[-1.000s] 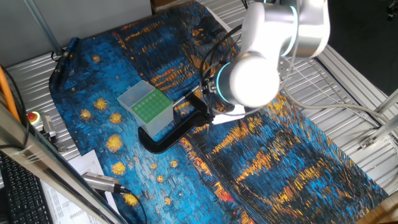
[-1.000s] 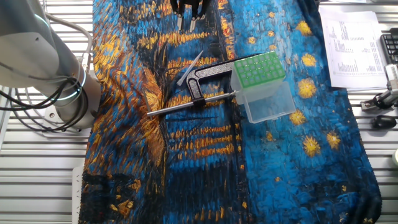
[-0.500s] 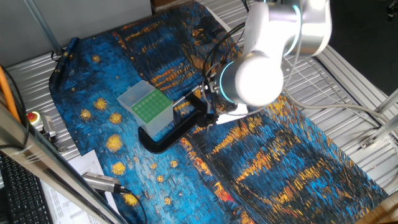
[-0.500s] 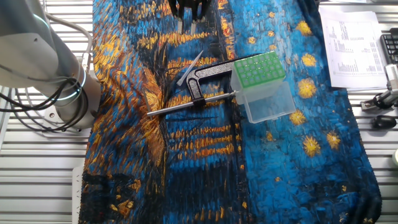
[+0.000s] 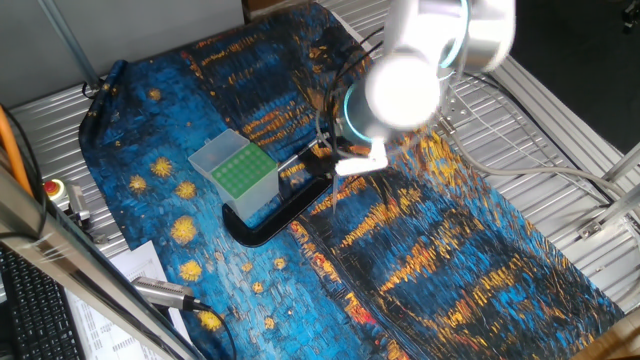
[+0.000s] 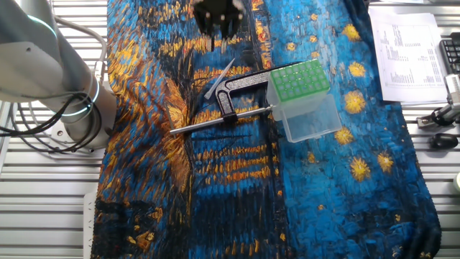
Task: Insert a large pipette tip into the holder for large pipette tips
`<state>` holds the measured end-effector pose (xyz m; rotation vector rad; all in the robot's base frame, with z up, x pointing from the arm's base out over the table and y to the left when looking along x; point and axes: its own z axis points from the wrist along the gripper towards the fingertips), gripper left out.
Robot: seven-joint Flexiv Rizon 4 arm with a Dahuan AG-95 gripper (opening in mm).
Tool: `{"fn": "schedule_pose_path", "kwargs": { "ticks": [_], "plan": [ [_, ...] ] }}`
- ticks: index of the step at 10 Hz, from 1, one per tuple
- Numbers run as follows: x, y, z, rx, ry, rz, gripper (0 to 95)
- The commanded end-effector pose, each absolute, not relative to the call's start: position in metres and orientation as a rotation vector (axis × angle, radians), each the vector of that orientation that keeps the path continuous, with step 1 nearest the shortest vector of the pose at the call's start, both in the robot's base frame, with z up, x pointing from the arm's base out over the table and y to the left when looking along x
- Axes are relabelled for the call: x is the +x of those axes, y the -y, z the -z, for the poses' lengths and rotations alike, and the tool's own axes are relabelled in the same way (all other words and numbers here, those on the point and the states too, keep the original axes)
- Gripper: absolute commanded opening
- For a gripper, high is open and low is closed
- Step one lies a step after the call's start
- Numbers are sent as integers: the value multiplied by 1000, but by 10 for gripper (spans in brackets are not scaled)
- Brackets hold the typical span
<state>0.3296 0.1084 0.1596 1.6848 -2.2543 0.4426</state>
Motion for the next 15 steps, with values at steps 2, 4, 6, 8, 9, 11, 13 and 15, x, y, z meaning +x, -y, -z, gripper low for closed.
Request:
{"fn": "schedule_pose_path", "kwargs": {
  "ticks": [2, 4, 6, 8, 9, 11, 13, 15],
  "plan": [
    [333, -108, -102, 1724, 2374, -380, 190],
    [332, -111, -91, 1741, 2387, -365, 190],
    [330, -116, -86, 1720, 2396, -369, 190],
    [328, -121, -80, 1700, 2405, -385, 190],
    [328, -121, -80, 1696, 2402, -399, 190],
    [328, -121, -80, 1682, 2418, -400, 190],
    [328, -121, -80, 1666, 2429, -390, 190],
    [328, -122, -79, 1653, 2433, -394, 190]
  ]
}}
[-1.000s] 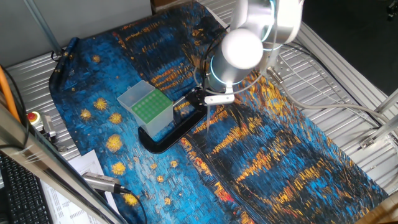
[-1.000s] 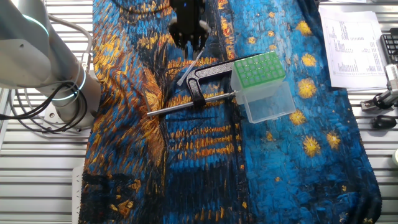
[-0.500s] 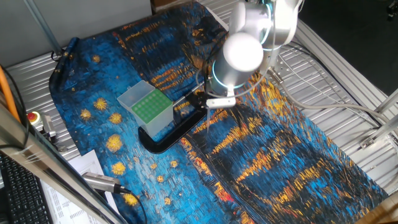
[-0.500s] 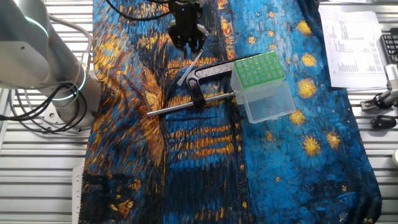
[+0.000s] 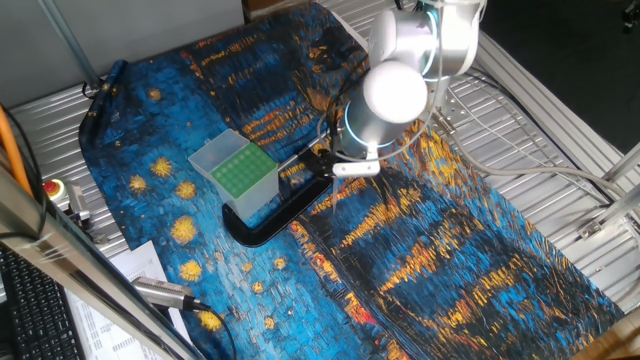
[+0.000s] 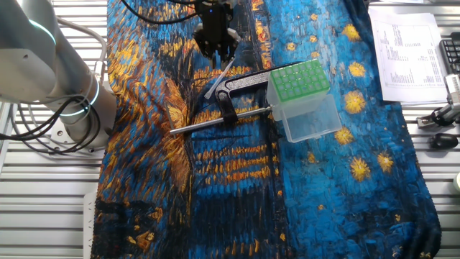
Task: Insert a large pipette tip into the holder for large pipette tips
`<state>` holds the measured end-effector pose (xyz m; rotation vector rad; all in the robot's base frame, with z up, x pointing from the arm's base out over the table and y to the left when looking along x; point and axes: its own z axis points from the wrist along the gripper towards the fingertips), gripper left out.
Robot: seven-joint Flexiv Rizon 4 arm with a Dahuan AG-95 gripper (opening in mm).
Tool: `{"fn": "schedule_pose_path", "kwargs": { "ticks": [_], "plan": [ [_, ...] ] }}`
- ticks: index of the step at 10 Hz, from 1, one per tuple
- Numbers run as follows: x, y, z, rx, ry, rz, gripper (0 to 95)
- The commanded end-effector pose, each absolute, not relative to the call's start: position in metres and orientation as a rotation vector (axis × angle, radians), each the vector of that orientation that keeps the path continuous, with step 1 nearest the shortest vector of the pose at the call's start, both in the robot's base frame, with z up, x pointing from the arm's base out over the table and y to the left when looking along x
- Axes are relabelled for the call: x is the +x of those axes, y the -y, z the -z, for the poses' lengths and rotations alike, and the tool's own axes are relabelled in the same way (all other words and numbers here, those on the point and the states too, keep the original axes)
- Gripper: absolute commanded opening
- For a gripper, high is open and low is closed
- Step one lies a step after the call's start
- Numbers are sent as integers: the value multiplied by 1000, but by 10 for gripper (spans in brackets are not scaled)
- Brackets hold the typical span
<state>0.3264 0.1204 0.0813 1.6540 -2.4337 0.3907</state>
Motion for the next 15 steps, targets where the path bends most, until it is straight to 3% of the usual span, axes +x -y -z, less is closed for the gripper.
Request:
{"fn": "schedule_pose_path", "kwargs": {
  "ticks": [1, 9, 12, 15],
  "plan": [
    [328, -122, -79, 1645, 2431, -401, 190],
    [328, -121, -81, 1471, 2496, -347, 190],
    [333, -107, -51, 1526, 2449, -376, 190],
    [337, -94, -44, 1530, 2421, -411, 190]
  ]
}}
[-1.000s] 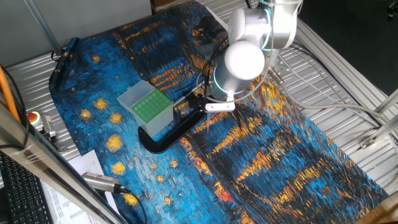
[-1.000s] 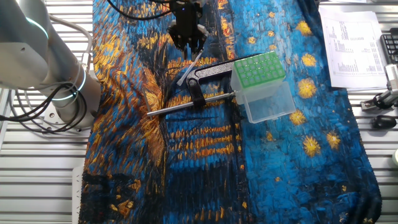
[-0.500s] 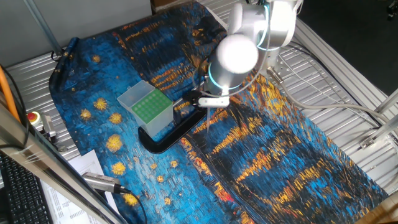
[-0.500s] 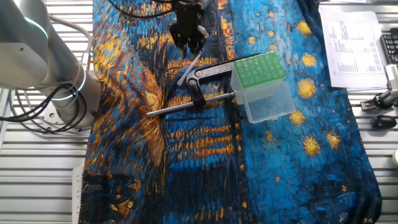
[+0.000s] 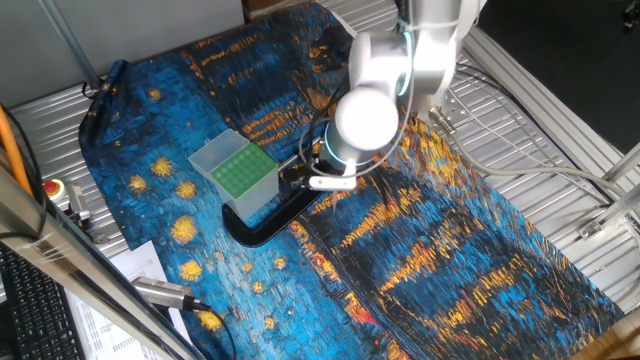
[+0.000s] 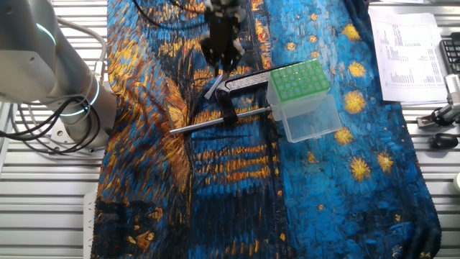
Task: Insert a large pipette tip into the holder for large pipette tips
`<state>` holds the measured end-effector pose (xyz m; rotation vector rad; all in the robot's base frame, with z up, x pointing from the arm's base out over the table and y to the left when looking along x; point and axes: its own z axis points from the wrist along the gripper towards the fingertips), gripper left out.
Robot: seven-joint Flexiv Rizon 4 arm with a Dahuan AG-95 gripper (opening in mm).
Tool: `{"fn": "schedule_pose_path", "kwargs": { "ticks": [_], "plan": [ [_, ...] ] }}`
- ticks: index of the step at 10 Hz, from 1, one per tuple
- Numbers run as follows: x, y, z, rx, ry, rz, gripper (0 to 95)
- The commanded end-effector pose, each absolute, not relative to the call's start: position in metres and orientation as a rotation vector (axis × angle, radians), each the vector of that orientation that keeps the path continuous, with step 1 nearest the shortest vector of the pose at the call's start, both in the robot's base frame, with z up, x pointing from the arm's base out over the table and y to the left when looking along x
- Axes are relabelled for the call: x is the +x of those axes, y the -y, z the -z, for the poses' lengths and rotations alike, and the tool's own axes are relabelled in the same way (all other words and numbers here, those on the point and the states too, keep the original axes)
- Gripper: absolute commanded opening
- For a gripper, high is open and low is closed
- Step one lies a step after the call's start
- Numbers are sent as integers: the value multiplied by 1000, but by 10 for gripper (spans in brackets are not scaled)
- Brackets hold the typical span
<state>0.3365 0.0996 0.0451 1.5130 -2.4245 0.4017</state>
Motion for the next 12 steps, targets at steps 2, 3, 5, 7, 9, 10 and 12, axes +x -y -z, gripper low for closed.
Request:
{"fn": "schedule_pose_path", "kwargs": {
  "ticks": [2, 3, 5, 7, 9, 10, 12],
  "plan": [
    [339, -86, -41, 1536, 2405, -408, 190],
    [339, -86, -40, 1513, 2406, -421, 190],
    [339, -86, -38, 1515, 2410, -407, 190],
    [339, -87, -39, 1515, 2413, -403, 190],
    [338, -90, -40, 1516, 2419, -390, 190],
    [338, -91, -40, 1516, 2420, -386, 190],
    [335, -100, -37, 1517, 2429, -372, 190]
  ]
}}
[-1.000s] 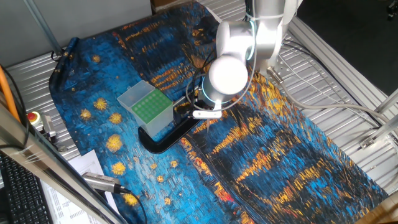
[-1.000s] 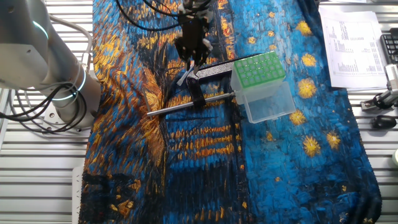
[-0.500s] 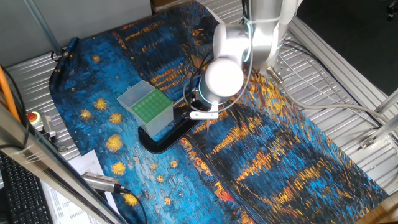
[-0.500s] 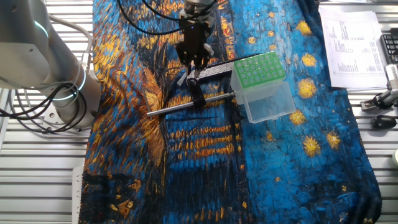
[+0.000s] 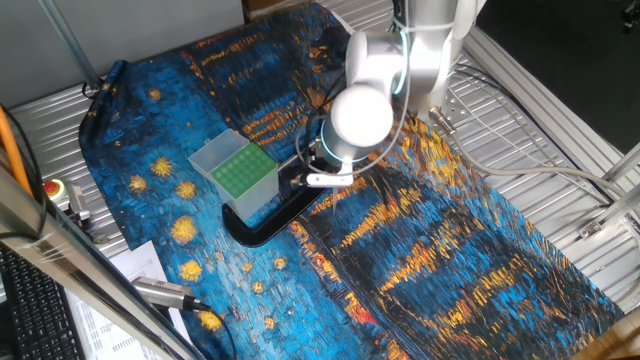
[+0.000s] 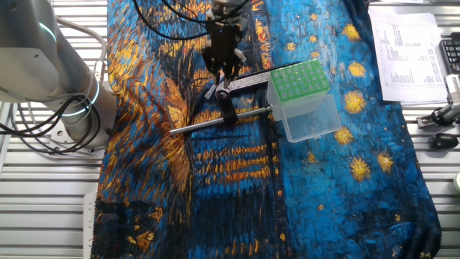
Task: Insert a large pipette tip into the holder for large pipette tips
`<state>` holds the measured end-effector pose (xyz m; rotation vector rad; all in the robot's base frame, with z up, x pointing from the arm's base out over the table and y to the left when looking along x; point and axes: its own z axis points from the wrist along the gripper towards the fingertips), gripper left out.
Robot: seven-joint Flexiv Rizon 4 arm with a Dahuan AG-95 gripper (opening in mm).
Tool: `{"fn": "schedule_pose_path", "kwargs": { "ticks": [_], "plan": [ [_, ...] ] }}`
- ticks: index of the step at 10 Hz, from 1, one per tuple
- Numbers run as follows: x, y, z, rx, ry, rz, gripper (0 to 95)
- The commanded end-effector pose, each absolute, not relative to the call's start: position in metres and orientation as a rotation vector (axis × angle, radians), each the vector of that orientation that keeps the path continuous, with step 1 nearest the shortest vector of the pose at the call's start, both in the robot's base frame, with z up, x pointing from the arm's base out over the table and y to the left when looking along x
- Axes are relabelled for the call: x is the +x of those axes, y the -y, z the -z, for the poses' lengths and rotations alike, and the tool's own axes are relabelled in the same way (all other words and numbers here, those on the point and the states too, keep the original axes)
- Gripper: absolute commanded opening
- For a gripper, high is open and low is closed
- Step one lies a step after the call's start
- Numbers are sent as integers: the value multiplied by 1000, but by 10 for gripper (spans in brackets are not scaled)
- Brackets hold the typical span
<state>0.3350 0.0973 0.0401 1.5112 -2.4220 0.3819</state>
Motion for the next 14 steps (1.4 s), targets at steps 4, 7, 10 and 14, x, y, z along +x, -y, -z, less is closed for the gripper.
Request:
{"fn": "schedule_pose_path", "kwargs": {
  "ticks": [4, 7, 10, 14],
  "plan": [
    [332, -112, -34, 1532, 2462, -310, 190],
    [329, -121, -31, 1518, 2478, -308, 190],
    [327, -124, -33, 1525, 2486, -306, 190],
    [330, -130, -31, 1508, 2509, -295, 190]
  ]
}}
